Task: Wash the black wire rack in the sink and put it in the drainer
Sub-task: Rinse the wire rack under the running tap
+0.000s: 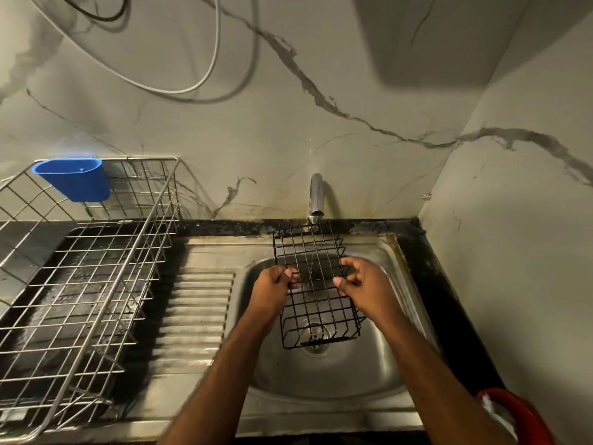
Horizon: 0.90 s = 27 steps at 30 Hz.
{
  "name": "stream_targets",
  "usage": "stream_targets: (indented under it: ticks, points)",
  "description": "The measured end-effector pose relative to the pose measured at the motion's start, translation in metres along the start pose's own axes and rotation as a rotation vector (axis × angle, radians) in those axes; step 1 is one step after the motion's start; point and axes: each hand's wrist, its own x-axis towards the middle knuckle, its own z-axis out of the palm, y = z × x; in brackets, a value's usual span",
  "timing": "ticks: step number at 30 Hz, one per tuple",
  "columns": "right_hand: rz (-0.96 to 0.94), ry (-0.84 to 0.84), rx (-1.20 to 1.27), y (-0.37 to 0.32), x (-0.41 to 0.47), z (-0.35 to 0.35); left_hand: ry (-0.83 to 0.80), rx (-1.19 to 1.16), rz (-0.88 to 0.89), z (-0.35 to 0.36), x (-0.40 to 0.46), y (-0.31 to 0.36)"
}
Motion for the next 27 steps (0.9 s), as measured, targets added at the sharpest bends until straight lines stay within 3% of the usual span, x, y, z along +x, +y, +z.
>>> stream_targets:
  ticks: [15, 27]
  points:
    - [-0.027, -0.064, -0.038, -0.016, -0.001, 0.002, 0.074, 0.137, 0.001, -0.010, -0.002, 0.000]
    - [-0.036, -0.137, 0.000, -0.016, 0.006, 0.009, 0.108, 0.059, -0.040, -0.015, -0.009, 0.002]
